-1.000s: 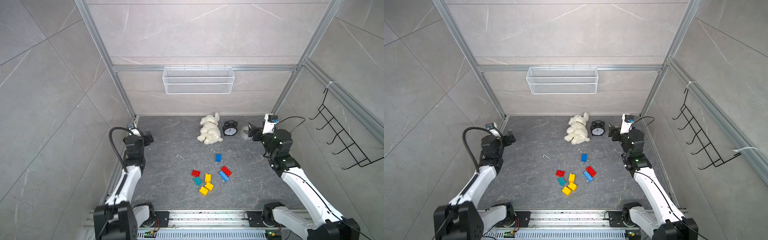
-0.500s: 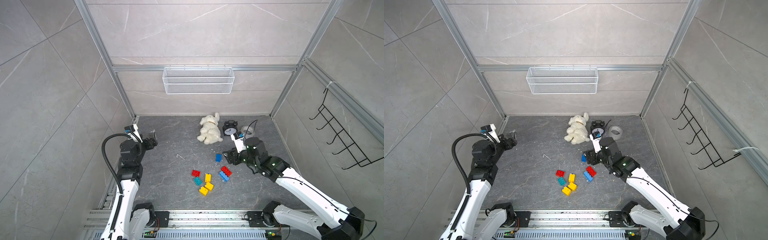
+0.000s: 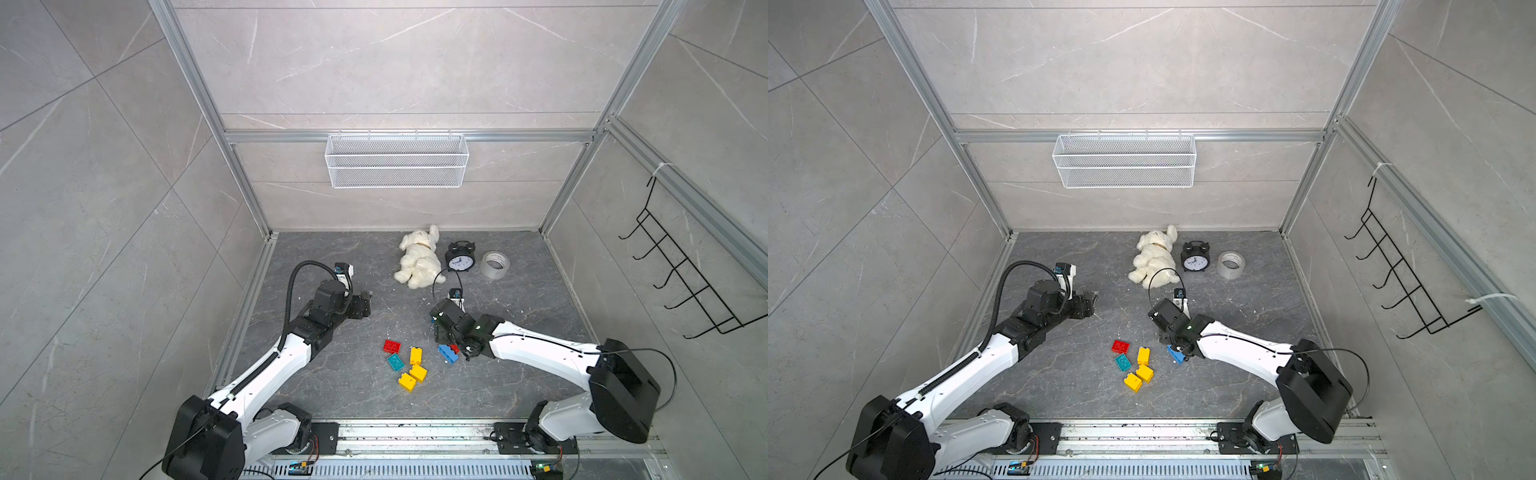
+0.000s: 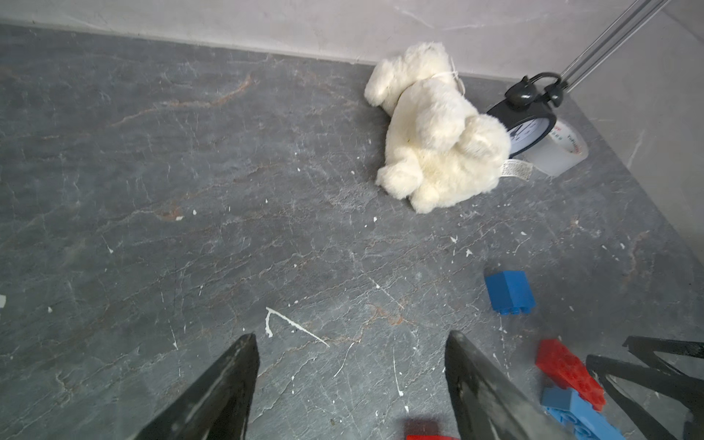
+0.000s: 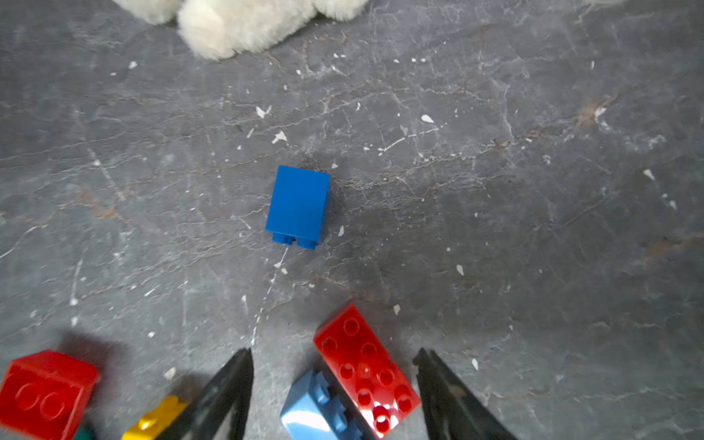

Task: Assemble the letter r with lego
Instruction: Pick up the lego brick from the center of the board.

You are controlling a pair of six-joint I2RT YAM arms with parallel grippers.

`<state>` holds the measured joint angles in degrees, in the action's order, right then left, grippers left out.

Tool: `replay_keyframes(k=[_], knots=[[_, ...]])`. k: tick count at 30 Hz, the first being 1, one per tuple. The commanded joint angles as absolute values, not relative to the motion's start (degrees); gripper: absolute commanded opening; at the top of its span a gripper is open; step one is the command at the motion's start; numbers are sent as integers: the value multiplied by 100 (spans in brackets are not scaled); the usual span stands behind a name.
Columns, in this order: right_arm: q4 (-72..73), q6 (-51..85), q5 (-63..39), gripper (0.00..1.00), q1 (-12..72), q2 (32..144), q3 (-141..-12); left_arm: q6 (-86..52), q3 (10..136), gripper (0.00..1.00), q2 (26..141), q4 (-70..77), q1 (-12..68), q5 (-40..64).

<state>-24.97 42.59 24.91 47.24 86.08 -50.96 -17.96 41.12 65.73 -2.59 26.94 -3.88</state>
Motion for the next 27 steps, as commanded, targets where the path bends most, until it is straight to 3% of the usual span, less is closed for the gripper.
replay_keyframes(k=[1, 8, 17, 27], knots=[[-2065, 4579, 2789, 71, 4754, 9013, -5353, -1947, 4309, 80, 6612, -129, 2759, -506], [-1749, 4306, 2771, 71, 4748, 9833, -5862, -2076, 4290, 80, 6875, -2, 2795, -511], [-2287, 4465, 3244, 55, 4745, 10366, -6386, -2129, 4211, 80, 6855, 0, 2804, -674], [-2470, 4496, 3513, 59, 4722, 10199, -6338, -2129, 4328, 80, 7102, 0, 2799, -643]])
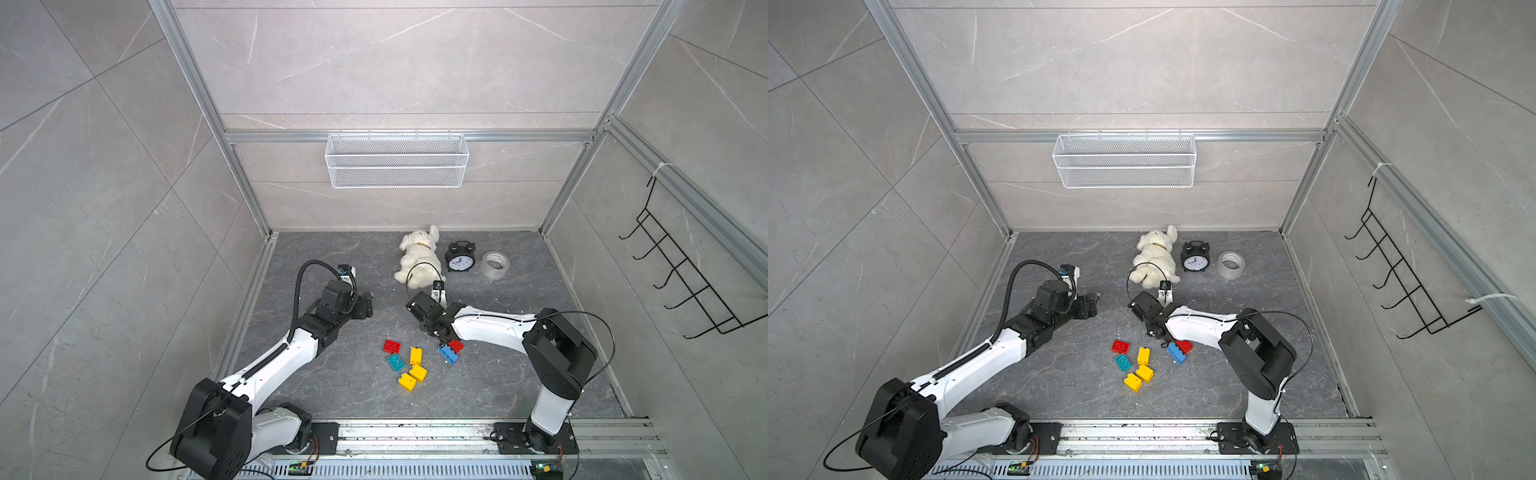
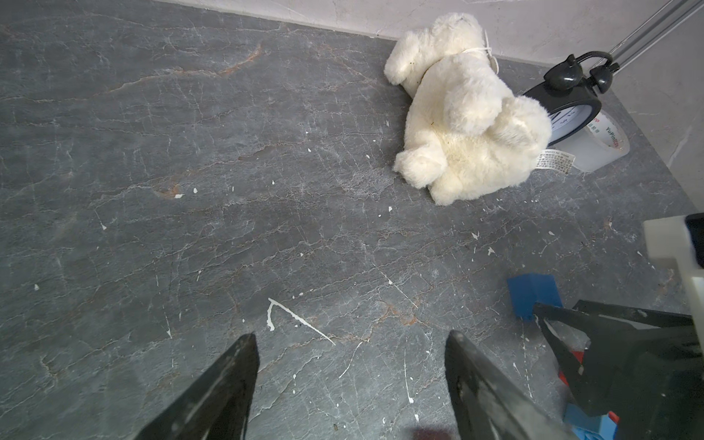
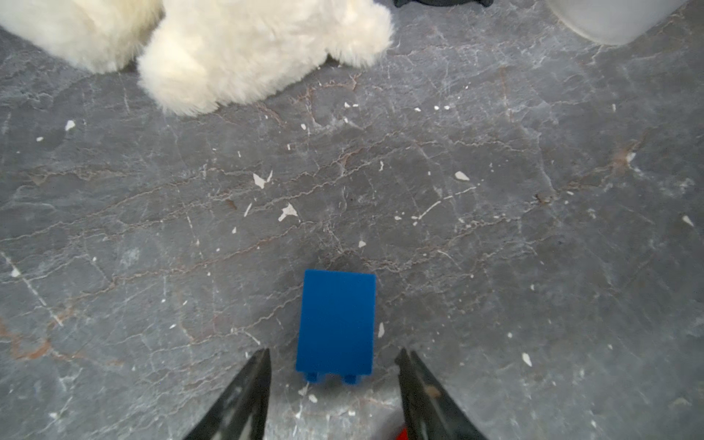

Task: Assemble the letter r with lego
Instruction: Pick up the lego brick from the center of the board.

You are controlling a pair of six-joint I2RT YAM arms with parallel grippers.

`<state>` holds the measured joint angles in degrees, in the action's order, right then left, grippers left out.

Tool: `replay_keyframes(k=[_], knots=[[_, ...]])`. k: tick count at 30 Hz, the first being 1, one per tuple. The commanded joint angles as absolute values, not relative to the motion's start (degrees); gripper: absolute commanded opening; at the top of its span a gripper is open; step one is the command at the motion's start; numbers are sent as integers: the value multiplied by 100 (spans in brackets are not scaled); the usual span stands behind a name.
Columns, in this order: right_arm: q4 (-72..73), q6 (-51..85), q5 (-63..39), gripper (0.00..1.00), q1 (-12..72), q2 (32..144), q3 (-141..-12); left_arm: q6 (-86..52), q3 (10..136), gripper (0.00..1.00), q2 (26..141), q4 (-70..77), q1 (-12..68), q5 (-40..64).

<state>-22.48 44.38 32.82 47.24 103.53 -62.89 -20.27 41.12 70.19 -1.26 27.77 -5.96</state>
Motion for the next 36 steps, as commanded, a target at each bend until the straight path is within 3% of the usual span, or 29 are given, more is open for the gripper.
replay_keyframes(k=[1, 22, 31, 36], knots=[[-2499, 4465, 3488, 59, 4703, 10244, -6378, -2129, 4346, 80, 7133, 0, 2799, -640], [-2154, 4457, 2978, 58, 4485, 10864, -6539, -2137, 4560, 80, 7396, -116, 2804, -703], [-1917, 4336, 2848, 41, 4438, 10983, -6539, -2206, 4693, 79, 7589, -154, 2803, -616], [-1761, 4009, 2809, 33, 4428, 10458, -6234, -2083, 4986, 80, 7600, -459, 2793, -549]])
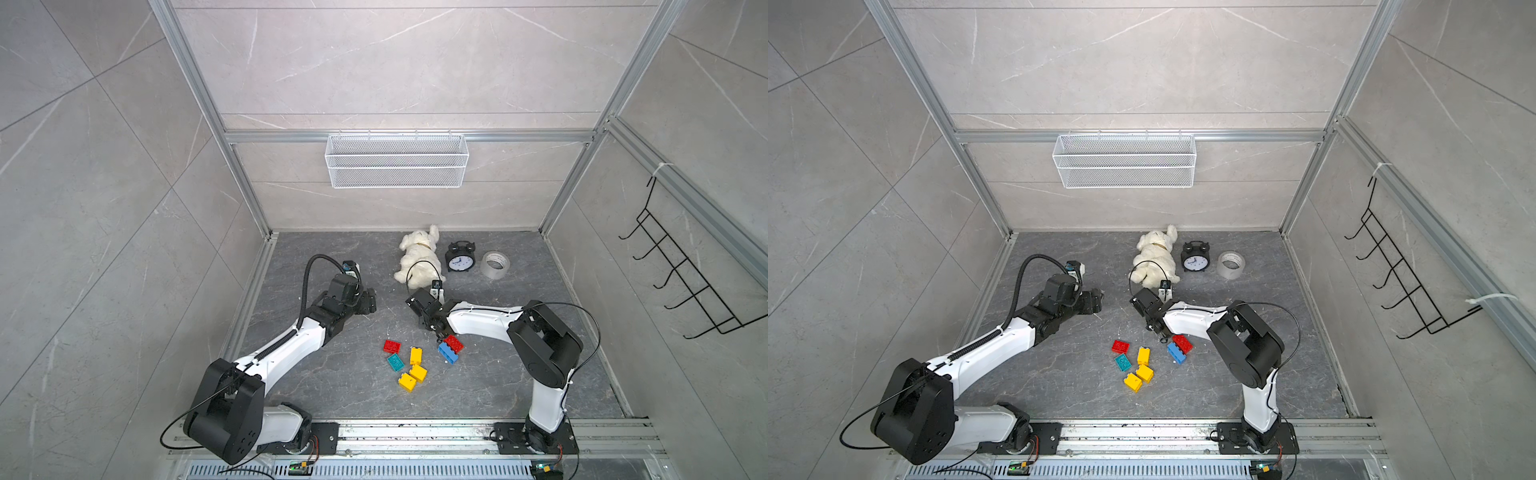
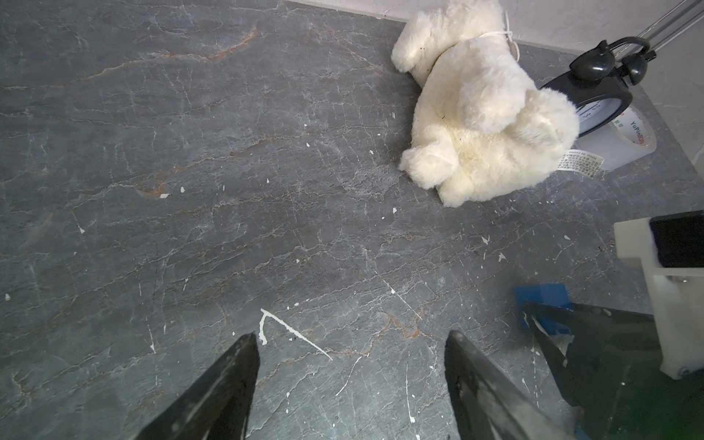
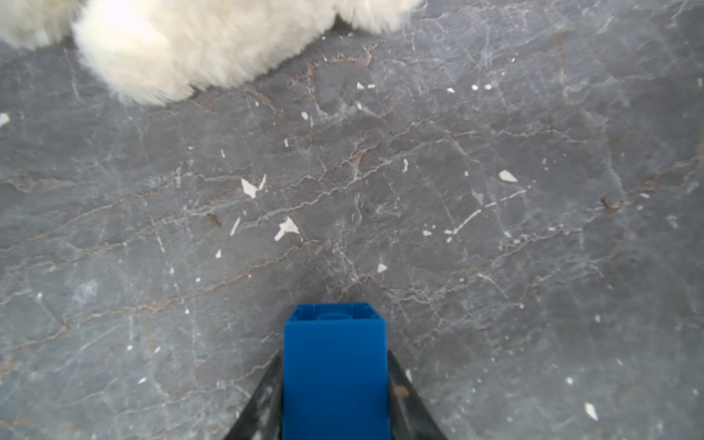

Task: Assemble the letter r with lego
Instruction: Pick up the lego brick from the center of the board.

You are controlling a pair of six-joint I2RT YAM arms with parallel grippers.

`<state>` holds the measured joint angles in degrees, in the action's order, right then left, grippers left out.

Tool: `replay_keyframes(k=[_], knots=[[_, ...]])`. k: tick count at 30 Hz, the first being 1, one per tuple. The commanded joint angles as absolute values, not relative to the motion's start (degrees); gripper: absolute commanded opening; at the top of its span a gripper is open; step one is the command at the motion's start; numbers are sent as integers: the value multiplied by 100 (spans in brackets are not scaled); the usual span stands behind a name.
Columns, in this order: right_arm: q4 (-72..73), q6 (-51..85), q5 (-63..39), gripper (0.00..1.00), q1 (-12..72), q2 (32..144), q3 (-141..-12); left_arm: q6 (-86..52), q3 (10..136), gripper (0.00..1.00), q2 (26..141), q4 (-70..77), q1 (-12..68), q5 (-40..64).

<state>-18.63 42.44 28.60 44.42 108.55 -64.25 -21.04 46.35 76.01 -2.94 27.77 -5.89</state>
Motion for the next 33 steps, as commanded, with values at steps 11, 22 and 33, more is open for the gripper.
replay_keyframes(k=[11, 22, 33], knots=[[-1299, 641, -588, 33, 4386, 7866, -5546, -2506, 6279, 87, 7778, -1068, 1687, 3226], [-3007, -509, -1735, 30, 4388, 7530, -6829, -1249, 7915, 88, 8903, -3483, 2262, 5242], [-2449, -697, -535, 31, 4413, 7159, -6447, -1128, 7986, 78, 9236, -3875, 2414, 5743]])
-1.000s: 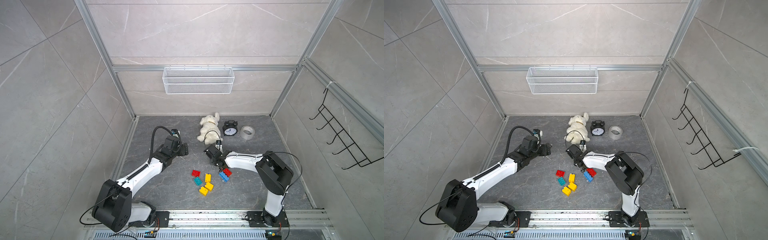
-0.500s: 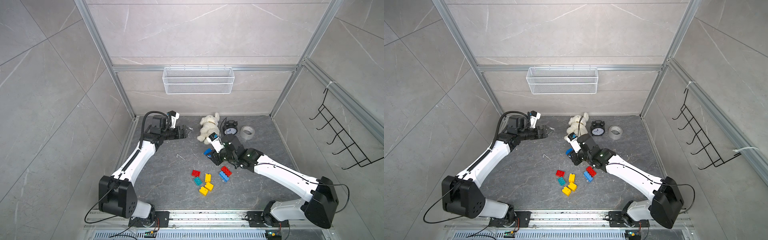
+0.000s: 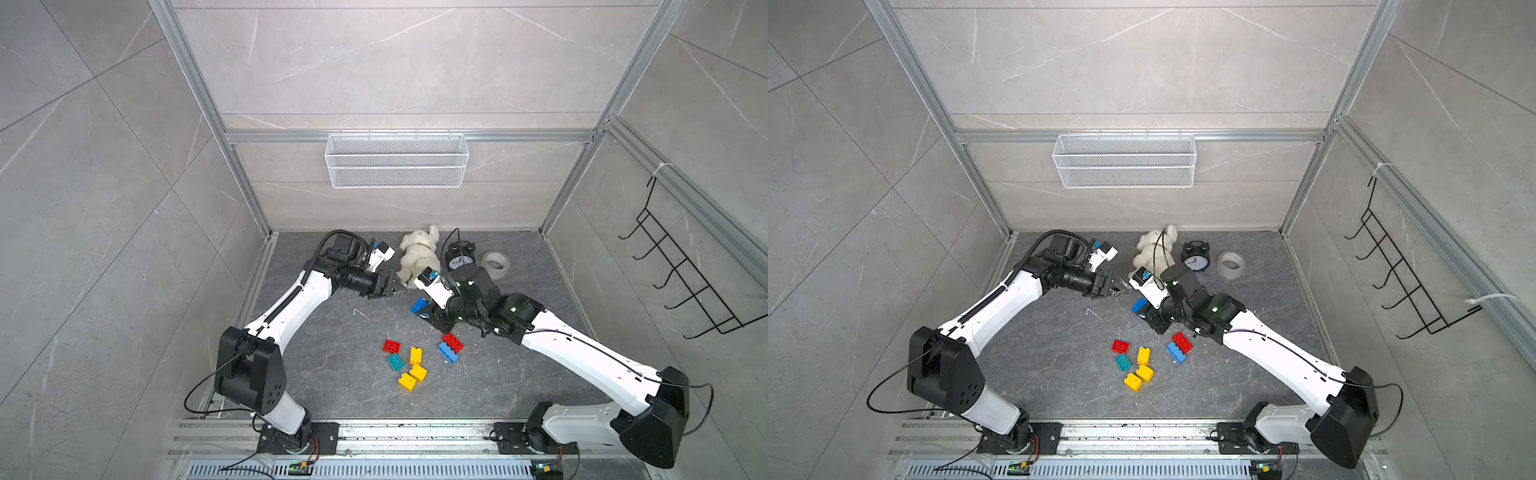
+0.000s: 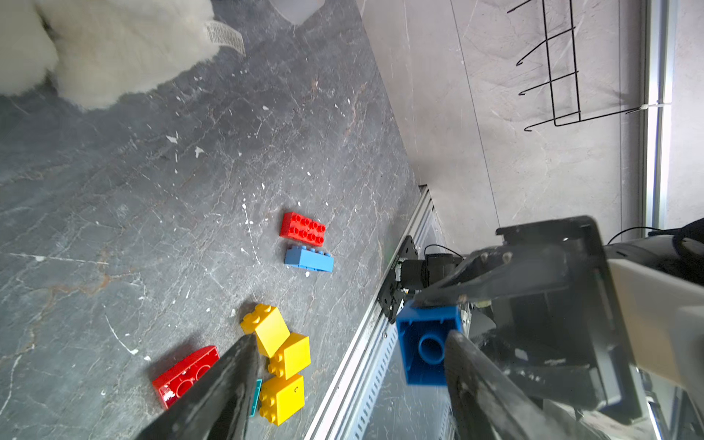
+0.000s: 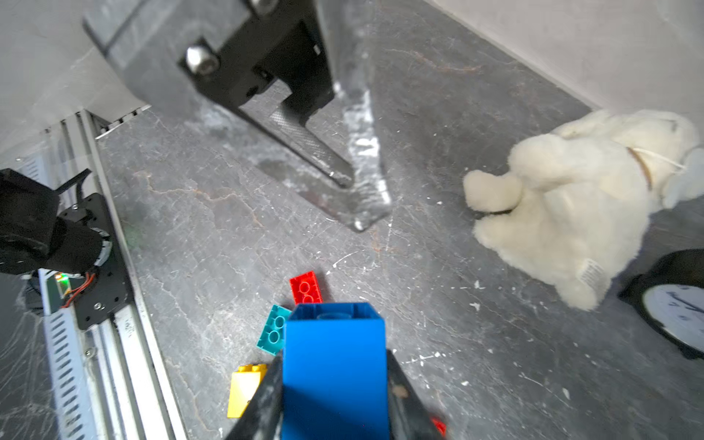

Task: Assemble the letter r with lego
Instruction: Pick up the lego brick from the center of the board.

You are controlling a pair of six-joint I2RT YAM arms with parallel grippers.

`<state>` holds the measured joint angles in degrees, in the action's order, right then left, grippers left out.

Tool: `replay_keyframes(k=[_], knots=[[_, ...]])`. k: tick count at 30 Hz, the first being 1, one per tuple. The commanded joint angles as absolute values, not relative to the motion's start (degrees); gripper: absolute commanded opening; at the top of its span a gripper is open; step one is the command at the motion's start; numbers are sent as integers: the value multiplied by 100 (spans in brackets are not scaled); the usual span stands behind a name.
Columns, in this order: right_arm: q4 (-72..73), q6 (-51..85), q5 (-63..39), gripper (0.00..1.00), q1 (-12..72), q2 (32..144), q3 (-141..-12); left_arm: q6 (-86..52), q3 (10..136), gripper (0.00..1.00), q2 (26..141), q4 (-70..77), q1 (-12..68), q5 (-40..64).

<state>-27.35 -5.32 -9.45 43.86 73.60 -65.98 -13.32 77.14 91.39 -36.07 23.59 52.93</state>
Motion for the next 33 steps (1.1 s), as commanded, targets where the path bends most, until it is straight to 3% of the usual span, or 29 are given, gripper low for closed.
replay_keyframes(k=[1, 12, 27, 33], knots=[[-2386, -702, -570, 31, 4419, 7167, -6421, -1141, 8020, 77, 9296, -3852, 2446, 5856], [-2351, -783, -594, 31, 4465, 7444, -6414, -1339, 8263, 73, 9661, -3467, 2731, 6541], [-2645, -757, -455, 30, 4474, 7264, -6208, -1202, 8253, 71, 9712, -3730, 2714, 6216], [-2557, -770, -454, 30, 4478, 7280, -6213, -1317, 8200, 71, 9712, -3465, 2742, 6688]])
